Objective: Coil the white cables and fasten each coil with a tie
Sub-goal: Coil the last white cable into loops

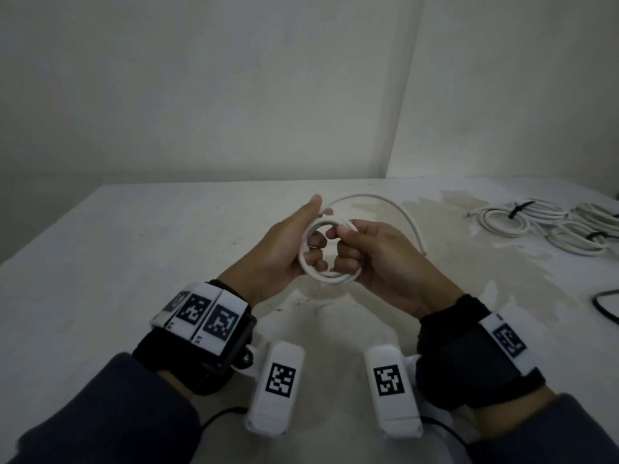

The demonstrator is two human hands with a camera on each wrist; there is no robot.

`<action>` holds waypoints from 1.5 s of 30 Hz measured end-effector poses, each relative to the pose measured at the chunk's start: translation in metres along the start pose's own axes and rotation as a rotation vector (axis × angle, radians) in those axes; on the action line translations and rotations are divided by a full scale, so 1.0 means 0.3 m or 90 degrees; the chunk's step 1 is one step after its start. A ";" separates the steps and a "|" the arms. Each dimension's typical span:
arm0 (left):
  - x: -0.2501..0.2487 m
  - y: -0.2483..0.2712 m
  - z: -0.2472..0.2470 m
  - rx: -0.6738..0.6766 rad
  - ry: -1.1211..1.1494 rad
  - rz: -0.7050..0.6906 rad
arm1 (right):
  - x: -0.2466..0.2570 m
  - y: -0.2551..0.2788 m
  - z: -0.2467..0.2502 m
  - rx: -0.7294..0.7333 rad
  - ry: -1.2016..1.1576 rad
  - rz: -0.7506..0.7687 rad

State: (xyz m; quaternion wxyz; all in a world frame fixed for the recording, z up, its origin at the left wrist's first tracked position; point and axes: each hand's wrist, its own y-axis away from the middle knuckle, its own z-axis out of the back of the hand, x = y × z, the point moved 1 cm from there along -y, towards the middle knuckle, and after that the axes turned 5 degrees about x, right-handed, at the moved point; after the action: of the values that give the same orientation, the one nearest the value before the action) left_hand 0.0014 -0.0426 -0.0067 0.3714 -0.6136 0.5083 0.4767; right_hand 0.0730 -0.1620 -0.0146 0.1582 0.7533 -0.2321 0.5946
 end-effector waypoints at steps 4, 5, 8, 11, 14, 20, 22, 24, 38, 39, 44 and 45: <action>0.001 0.007 -0.005 0.013 -0.197 -0.067 | 0.006 0.003 -0.005 -0.015 -0.022 0.003; 0.000 0.008 -0.007 0.014 -0.218 -0.088 | 0.007 0.001 -0.006 -0.029 -0.042 0.007; 0.001 0.011 -0.013 0.001 -0.263 -0.144 | 0.009 0.003 -0.001 -0.070 -0.078 0.018; 0.005 0.011 -0.016 -0.020 -0.266 -0.189 | 0.010 0.009 0.001 -0.060 -0.026 0.036; 0.008 0.007 -0.009 -0.037 -0.258 -0.220 | 0.012 0.014 -0.004 -0.049 0.027 0.059; 0.002 0.004 0.012 -0.059 -0.238 -0.249 | 0.057 0.036 0.031 -0.201 0.240 0.123; -0.001 0.005 0.015 -0.031 -0.223 -0.235 | 0.054 0.029 0.062 -0.292 0.310 0.155; -0.002 0.007 0.013 -0.007 -0.221 -0.224 | 0.041 0.018 0.076 -0.303 0.398 0.142; 0.024 -0.011 0.043 -0.031 -0.318 -0.135 | 0.049 0.019 0.108 -0.329 0.314 0.290; 0.025 -0.012 0.043 -0.034 -0.319 -0.136 | 0.043 0.016 0.112 -0.335 0.293 0.267; 0.014 -0.020 0.062 -0.116 -0.255 -0.182 | 0.026 0.012 0.082 -0.248 0.184 0.114; 0.013 -0.023 0.069 -0.128 -0.229 -0.184 | 0.023 0.010 0.074 -0.229 0.183 0.099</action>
State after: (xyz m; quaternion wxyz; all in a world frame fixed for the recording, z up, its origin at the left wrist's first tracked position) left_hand 0.0040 -0.0228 -0.0163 0.4573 -0.6192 0.2909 0.5682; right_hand 0.0909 -0.1771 -0.0135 0.2749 0.6006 -0.3668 0.6551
